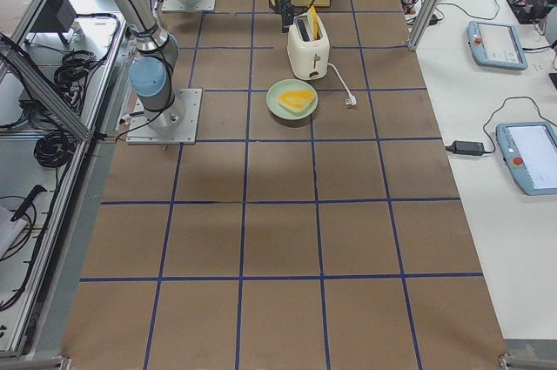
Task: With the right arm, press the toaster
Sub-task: 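Raise the right gripper and move it over the toaster's lever end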
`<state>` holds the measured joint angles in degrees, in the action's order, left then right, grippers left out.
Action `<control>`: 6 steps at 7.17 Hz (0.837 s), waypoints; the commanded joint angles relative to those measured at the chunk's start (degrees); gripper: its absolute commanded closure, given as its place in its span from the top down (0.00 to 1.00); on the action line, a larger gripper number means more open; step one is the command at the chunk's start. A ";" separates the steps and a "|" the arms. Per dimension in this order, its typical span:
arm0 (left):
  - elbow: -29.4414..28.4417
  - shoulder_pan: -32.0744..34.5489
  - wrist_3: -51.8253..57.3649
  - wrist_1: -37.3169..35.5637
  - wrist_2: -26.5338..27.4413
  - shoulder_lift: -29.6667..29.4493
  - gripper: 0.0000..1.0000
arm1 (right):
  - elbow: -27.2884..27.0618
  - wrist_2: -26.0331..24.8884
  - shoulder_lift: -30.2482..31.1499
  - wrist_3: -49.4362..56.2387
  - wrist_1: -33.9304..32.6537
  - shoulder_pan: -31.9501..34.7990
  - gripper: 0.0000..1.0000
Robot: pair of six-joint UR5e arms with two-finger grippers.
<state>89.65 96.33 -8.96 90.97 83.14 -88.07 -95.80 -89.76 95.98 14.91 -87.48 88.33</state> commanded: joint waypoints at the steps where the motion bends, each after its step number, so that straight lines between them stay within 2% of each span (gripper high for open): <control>1: 0.00 0.00 0.00 0.00 0.00 0.00 1.00 | -0.09 0.03 -0.27 0.03 0.03 0.00 1.00; 5: 0.00 0.00 0.00 0.00 0.00 0.00 1.00 | -0.09 0.29 -0.45 1.35 0.12 -0.17 1.00; 6: 0.00 0.00 0.00 0.00 0.00 0.00 1.00 | -0.09 0.20 -0.71 7.61 -0.23 -0.26 1.00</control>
<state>89.65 96.33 -8.97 90.97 83.15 -88.07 -95.89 -89.45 95.52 17.59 -87.44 88.17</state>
